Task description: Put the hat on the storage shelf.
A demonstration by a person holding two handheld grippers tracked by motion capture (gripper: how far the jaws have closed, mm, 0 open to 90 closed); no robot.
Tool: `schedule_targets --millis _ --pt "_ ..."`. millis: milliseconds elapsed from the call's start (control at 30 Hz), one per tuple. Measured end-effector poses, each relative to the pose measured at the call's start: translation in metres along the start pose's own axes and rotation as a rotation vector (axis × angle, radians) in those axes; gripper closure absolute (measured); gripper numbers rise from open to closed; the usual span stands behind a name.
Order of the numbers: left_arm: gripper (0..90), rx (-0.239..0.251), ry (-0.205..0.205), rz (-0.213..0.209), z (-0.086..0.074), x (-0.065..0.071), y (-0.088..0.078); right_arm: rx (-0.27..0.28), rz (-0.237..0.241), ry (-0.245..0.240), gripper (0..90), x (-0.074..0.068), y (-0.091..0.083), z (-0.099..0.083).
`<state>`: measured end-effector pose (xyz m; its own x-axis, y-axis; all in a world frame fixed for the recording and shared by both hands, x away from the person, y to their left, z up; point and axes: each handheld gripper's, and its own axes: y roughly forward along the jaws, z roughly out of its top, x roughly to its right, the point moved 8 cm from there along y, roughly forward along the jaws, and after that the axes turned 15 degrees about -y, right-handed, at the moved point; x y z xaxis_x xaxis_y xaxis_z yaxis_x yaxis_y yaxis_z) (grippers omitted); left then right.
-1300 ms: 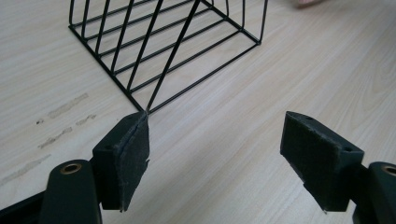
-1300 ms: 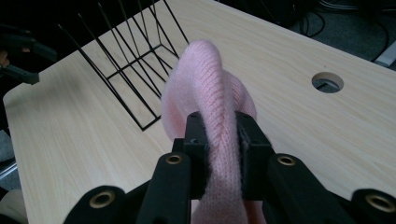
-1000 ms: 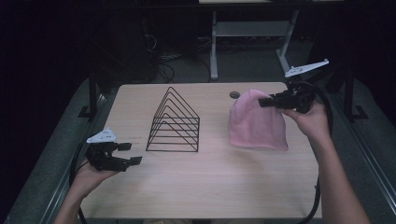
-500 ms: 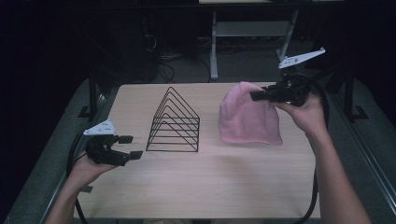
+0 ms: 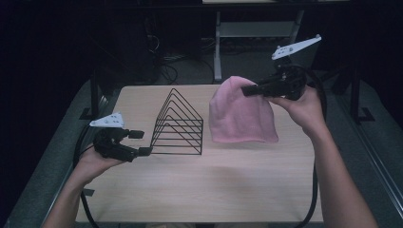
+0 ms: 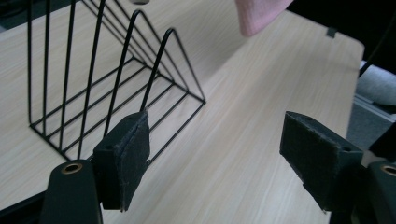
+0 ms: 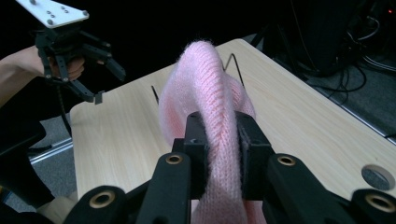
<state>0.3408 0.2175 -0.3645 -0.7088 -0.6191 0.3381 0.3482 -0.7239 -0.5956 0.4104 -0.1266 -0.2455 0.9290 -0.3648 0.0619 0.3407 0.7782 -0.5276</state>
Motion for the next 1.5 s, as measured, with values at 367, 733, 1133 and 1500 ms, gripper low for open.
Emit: schedule_targets --millis 367,733,1133,1500 --pt "24.7 0.002 0.029 -0.015 0.014 0.009 -0.001 0.015 0.051 -0.041 76.7 -0.014 0.012 0.031" --pt "24.8 -0.023 0.064 -0.036 0.025 0.016 0.002 0.019 0.102 -0.081 76.7 -0.024 0.033 0.055" --pt "27.1 -0.025 0.082 -0.063 0.034 0.021 0.005 0.04 0.151 -0.119 76.7 -0.037 0.051 0.081" --pt "30.7 -0.026 0.071 -0.093 0.043 0.02 0.009 0.054 0.194 -0.134 76.7 -0.044 0.066 0.099"
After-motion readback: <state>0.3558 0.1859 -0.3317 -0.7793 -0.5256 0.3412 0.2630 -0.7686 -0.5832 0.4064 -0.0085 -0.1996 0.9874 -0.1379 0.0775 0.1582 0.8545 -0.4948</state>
